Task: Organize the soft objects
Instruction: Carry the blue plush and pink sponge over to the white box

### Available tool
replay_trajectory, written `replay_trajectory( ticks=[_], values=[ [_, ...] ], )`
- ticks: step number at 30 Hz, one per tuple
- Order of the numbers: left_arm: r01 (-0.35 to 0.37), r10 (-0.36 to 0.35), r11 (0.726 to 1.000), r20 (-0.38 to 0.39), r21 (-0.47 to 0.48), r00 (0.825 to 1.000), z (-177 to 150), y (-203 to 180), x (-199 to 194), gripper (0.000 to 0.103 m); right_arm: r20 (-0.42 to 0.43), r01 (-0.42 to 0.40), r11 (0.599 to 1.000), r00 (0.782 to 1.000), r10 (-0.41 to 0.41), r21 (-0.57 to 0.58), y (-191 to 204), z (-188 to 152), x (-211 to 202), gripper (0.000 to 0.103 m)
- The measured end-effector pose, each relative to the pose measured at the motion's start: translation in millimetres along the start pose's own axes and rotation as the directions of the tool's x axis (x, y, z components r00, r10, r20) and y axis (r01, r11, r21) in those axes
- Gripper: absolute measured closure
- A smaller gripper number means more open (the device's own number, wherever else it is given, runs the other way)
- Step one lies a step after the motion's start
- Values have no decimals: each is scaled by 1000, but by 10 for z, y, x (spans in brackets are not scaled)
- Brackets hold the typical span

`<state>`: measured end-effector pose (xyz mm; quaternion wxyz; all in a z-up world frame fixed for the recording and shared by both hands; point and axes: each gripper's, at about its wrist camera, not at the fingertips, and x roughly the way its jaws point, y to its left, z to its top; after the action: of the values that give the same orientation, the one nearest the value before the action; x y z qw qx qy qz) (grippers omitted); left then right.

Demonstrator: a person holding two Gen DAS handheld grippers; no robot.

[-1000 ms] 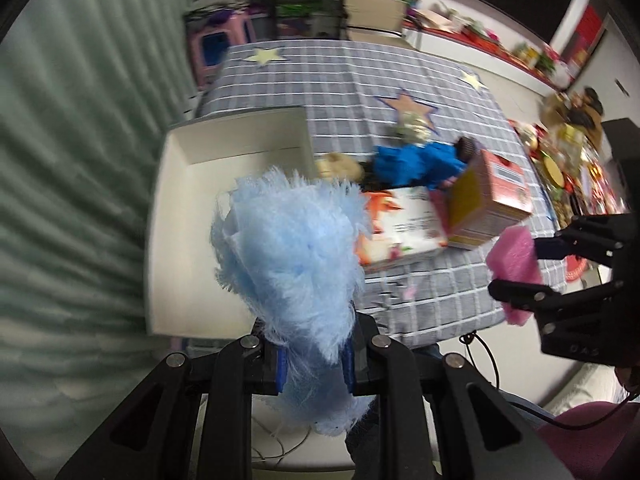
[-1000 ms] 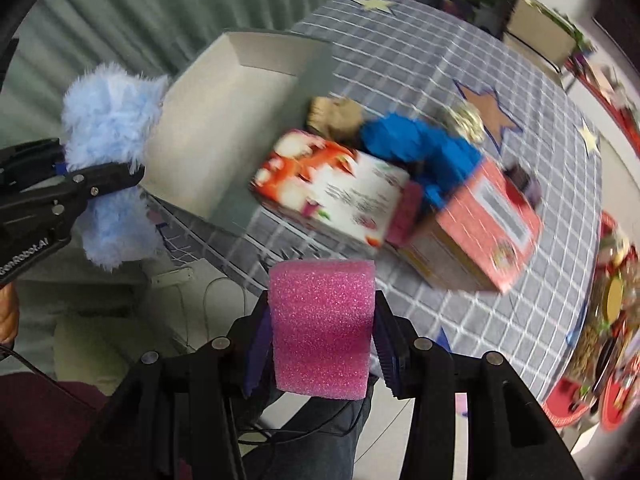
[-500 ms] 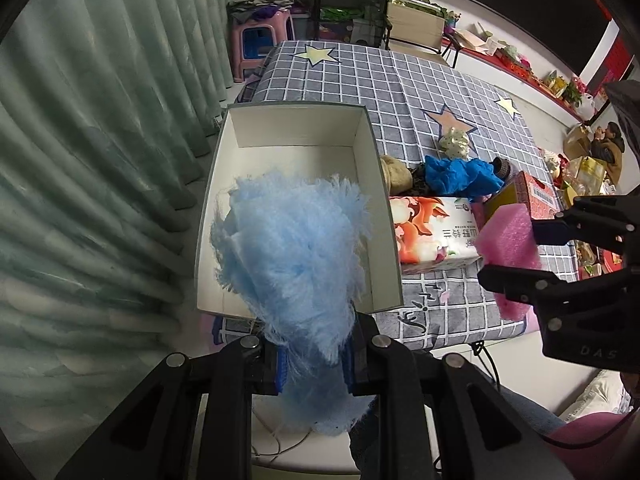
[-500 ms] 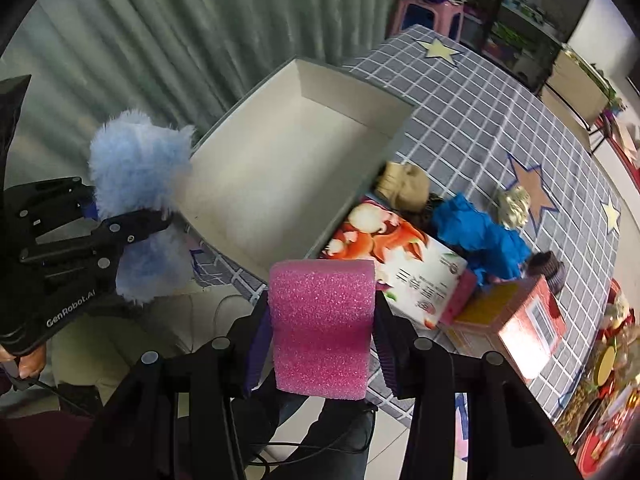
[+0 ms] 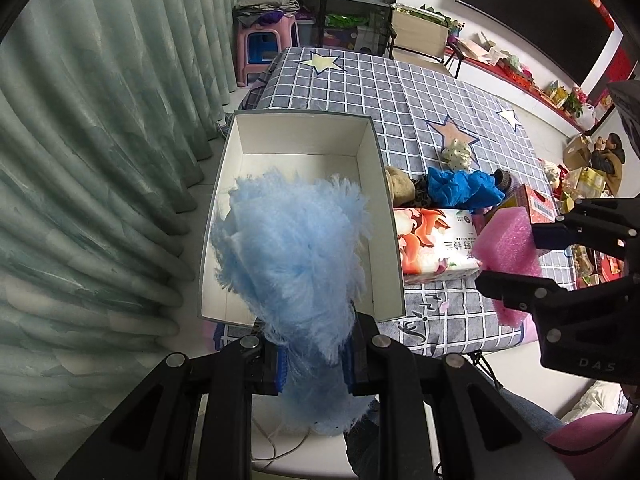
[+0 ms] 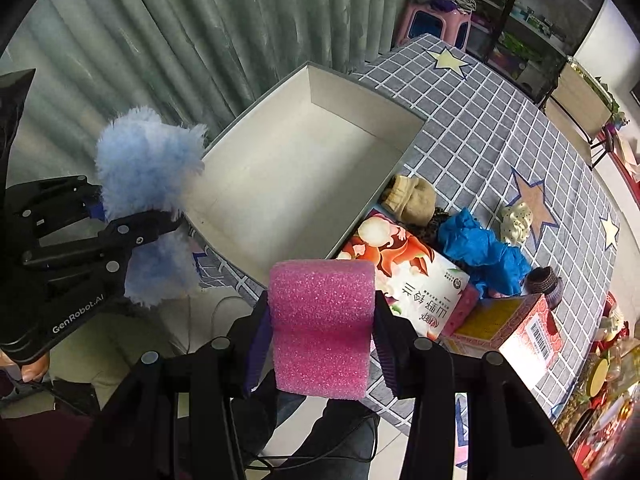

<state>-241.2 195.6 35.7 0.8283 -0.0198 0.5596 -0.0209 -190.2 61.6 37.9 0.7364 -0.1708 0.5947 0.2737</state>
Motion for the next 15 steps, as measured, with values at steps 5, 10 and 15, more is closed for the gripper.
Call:
replay_trajectory(
  ticks=[5, 10, 15],
  values=[
    [-7, 7, 1000, -3, -12, 1000, -8, 20, -3, 80, 3, 0, 1000, 1000, 0, -9, 24, 16, -17, 55],
    [-38, 38, 999, 9, -4, 999, -17, 50, -63, 80, 12, -8, 1000, 1000, 8, -4, -8, 3, -36, 55],
    [-86, 87, 996, 34, -26, 996, -86, 193, -173, 80, 45, -5, 1000, 999, 4, 16, -143, -37, -138, 55]
  ],
)
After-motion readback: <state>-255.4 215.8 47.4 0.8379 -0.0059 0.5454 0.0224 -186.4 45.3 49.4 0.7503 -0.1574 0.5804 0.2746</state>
